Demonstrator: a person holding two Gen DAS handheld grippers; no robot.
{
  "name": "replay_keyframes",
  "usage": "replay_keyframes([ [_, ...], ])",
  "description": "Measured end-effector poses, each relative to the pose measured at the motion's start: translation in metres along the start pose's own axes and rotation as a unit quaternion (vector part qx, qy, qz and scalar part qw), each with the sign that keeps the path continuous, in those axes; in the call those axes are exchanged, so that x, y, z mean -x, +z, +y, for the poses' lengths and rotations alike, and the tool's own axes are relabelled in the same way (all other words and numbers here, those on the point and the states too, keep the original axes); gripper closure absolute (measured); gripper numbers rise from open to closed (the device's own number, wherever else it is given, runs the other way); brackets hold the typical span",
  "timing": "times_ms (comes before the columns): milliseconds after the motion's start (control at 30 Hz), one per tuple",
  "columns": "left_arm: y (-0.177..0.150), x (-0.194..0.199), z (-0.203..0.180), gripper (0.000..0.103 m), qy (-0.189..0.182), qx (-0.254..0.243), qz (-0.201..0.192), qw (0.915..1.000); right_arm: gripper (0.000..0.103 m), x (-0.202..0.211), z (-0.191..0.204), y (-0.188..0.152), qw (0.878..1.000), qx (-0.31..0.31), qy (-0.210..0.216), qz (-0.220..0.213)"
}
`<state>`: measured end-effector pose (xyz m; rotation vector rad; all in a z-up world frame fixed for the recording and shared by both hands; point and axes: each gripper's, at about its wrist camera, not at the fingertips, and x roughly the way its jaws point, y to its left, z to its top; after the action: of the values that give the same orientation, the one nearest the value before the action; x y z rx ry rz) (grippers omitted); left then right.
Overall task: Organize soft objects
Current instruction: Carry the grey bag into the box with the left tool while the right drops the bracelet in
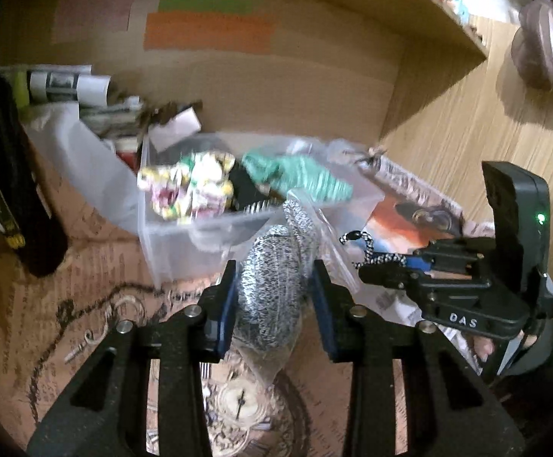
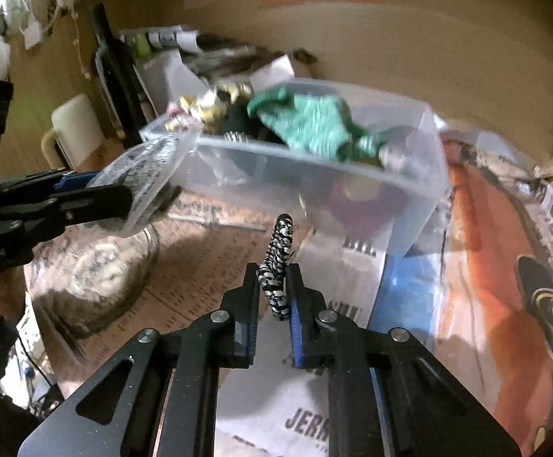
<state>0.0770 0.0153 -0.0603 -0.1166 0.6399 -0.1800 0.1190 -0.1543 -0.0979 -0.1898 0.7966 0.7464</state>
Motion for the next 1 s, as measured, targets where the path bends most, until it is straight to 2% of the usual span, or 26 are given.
replay_keyframes([
  [300, 0.044, 0.009, -0.005, 0.067, 0.012, -0.013, -0.059, 0.9981, 0.091, 0.041, -0.001, 0.033, 0.996, 0.004, -0.015, -0.089],
  [533, 0.074, 0.004, -0.005, 0.067, 0.034, -0.021, -0.091, 0.995, 0.09, 0.045, -0.007, 0.062, 0.991, 0.005, -0.038, -0.131],
  [733, 0.092, -0.02, 0.005, 0.067, 0.047, -0.013, -0.079, 0.9957, 0.09, 0.025, -0.017, 0.081, 0.99, -0.005, -0.053, -0.131],
  [1000, 0.097, -0.076, 0.015, 0.067, 0.057, -0.01, -0.028, 0.9979, 0.09, -0.01, -0.039, 0.087, 0.991, -0.032, -0.089, -0.098],
])
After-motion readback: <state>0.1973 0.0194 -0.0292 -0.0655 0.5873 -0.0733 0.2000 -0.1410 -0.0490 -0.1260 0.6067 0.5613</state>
